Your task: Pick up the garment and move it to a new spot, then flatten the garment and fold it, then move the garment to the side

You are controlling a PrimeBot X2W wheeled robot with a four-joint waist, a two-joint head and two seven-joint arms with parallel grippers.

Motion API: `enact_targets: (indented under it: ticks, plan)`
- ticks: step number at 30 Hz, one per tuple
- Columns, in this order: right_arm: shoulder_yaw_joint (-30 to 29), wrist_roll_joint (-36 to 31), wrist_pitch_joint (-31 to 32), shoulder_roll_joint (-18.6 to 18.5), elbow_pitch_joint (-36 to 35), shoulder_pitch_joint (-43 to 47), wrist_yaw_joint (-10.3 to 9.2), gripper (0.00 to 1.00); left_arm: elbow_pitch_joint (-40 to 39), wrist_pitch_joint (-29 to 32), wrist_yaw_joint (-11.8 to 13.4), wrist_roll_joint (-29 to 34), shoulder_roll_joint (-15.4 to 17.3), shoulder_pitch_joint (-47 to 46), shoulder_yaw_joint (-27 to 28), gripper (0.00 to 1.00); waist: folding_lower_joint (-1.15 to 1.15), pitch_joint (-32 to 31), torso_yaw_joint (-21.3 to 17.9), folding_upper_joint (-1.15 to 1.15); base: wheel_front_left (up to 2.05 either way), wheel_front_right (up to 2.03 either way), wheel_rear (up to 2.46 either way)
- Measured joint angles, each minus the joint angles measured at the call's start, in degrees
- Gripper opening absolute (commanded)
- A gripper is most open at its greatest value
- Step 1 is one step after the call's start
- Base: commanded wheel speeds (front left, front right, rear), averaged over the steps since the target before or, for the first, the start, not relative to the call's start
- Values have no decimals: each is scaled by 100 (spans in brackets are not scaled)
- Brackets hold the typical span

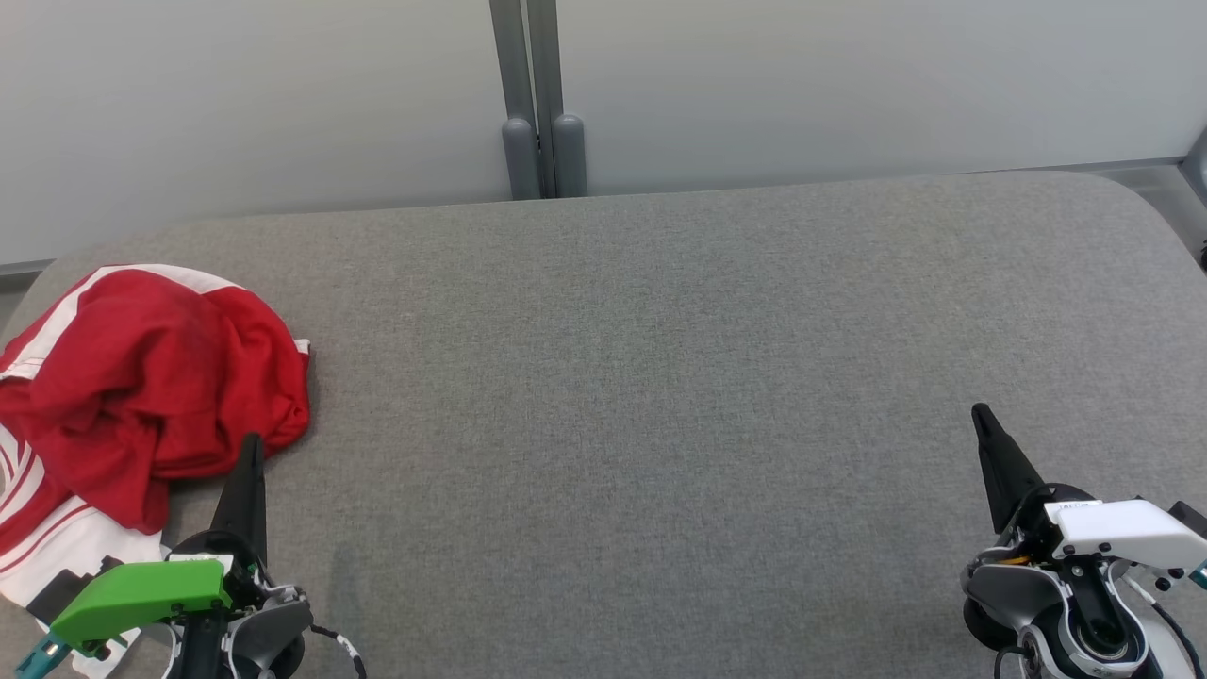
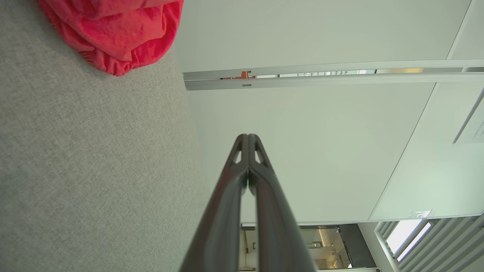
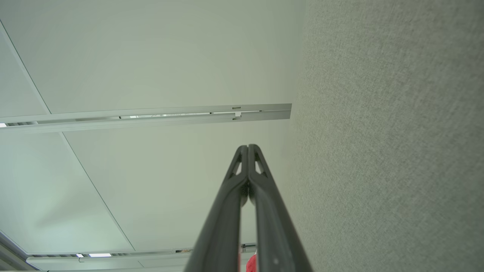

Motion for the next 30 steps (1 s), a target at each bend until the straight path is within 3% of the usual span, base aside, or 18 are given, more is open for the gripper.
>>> enact_targets:
  ticks: [30]
  plan:
    - [0,0,0,0,0,0,0,0,0,-1,0,0,0,0,0,0,0,0,0,0,0,0,0]
